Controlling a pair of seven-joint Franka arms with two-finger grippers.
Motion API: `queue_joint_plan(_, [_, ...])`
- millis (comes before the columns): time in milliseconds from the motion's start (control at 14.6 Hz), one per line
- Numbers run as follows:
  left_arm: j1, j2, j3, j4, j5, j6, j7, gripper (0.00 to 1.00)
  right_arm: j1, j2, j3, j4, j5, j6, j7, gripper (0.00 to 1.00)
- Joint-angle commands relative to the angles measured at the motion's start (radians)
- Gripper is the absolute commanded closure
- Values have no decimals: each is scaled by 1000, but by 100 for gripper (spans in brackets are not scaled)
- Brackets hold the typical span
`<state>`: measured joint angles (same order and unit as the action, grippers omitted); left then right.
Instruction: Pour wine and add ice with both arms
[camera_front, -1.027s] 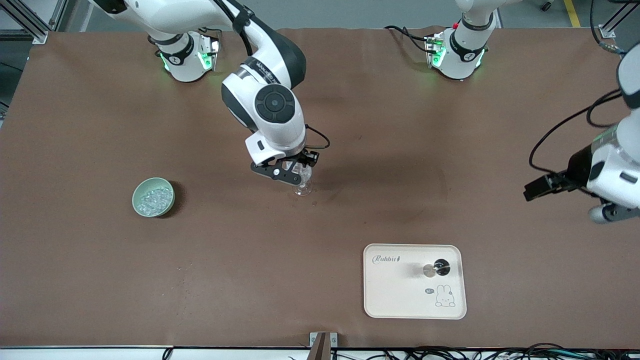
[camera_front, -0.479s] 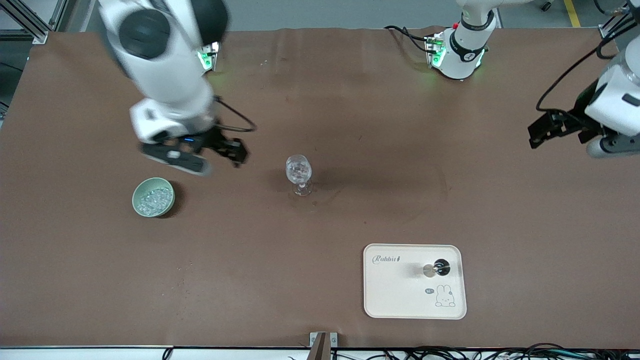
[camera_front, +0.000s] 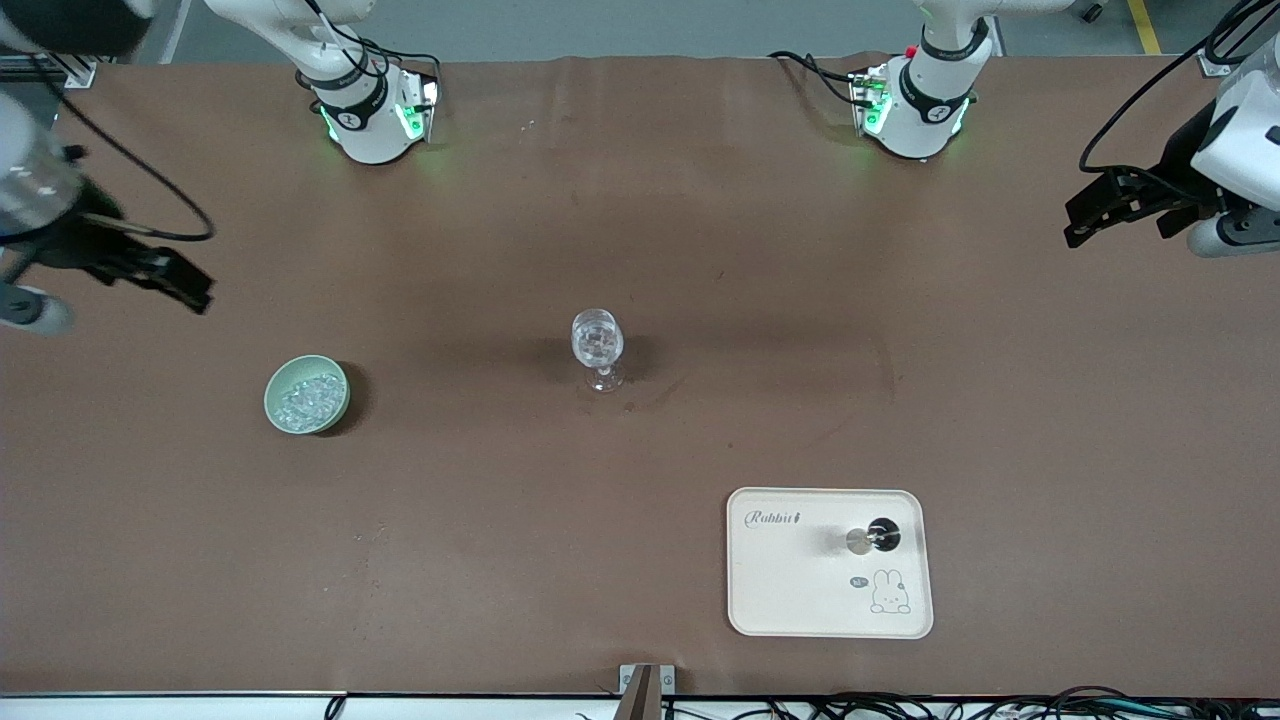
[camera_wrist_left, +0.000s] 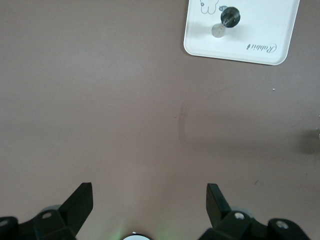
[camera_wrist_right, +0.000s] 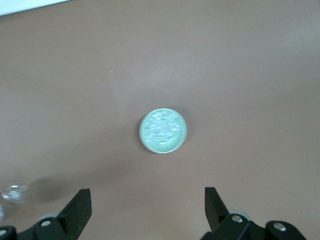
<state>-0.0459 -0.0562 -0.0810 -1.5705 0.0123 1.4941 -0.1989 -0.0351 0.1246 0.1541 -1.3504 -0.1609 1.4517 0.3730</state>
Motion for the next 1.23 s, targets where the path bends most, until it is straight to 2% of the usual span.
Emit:
queue_joint_plan(0, [-8, -80, 9, -112, -12, 63, 24, 0, 7, -60, -98, -50, 15, -13, -142, 0])
queue_joint_plan(68, [-6, -105, 9, -153, -11, 104, 47, 0, 6, -63, -129, -52, 33, -11, -187, 0])
queue_joint_plan(274, [3, -96, 7, -145, -11, 103, 67, 0, 3, -111, -194, -126, 76, 27, -291, 0])
queue_joint_plan(411, [4, -79, 9, -126, 0, 103, 131, 0, -3, -134, -192, -165, 93, 70, -305, 0])
queue_joint_plan(548, [4, -74, 9, -117, 1, 101, 153, 0, -3, -132, -191, -156, 96, 61, -383, 0])
queue_joint_plan(753, [4, -57, 9, -82, 1, 51, 156, 0, -12, -132, -194, -122, 168, 61, -387, 0])
queue_joint_plan(1163, [3, -44, 9, -65, 1, 43, 165, 0, -12, -132, -194, -125, 158, 36, -399, 0])
